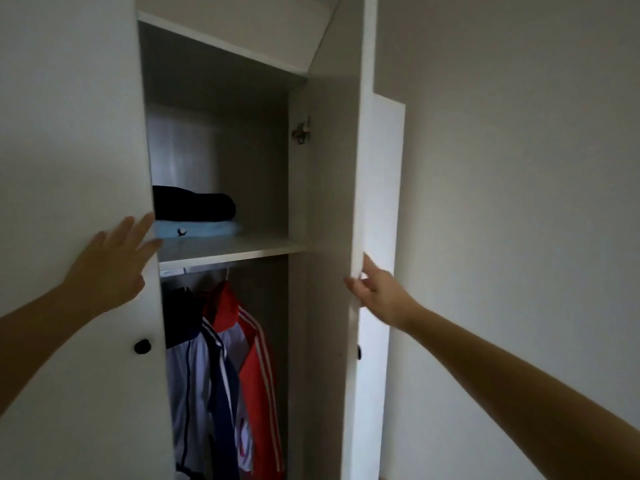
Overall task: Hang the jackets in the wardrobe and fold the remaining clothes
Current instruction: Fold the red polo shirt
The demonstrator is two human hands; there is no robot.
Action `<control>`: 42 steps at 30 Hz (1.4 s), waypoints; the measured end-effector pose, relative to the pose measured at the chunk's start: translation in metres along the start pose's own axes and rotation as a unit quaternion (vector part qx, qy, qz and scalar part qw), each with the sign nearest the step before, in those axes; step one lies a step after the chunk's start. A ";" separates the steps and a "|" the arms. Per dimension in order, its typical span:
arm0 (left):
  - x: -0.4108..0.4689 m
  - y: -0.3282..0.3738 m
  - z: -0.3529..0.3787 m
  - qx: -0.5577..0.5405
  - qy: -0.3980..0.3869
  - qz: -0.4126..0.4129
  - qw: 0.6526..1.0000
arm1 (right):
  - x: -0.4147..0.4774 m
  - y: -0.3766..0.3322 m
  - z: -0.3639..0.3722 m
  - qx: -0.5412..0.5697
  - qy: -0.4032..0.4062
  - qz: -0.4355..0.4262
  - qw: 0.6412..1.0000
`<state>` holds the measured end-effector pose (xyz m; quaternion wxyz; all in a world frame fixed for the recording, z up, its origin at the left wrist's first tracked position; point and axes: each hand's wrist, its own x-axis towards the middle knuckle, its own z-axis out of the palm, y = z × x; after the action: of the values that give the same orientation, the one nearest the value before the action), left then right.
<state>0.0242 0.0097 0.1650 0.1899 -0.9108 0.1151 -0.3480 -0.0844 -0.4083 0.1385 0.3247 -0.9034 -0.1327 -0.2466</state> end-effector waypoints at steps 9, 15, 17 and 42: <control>-0.024 -0.014 -0.001 0.012 -0.141 -0.093 0.986 | 0.087 -0.084 0.161 0.033 -0.116 -0.085 0.989; -0.022 -0.003 0.011 0.001 -0.155 -0.116 0.981 | 0.132 -0.097 0.228 -0.025 -0.136 -0.048 0.989; -0.019 0.001 0.018 -0.001 -0.157 -0.124 0.980 | 0.137 -0.100 0.234 -0.031 -0.137 -0.039 0.989; 0.012 0.020 0.079 0.045 -0.180 -0.157 0.970 | 0.195 -0.073 0.256 -0.238 -0.208 -0.058 0.947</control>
<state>0.0843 0.0090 0.1096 0.1917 -0.9556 -0.0809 -0.2088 0.1425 -0.1711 0.1090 0.0504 -0.9763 -0.1874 -0.0957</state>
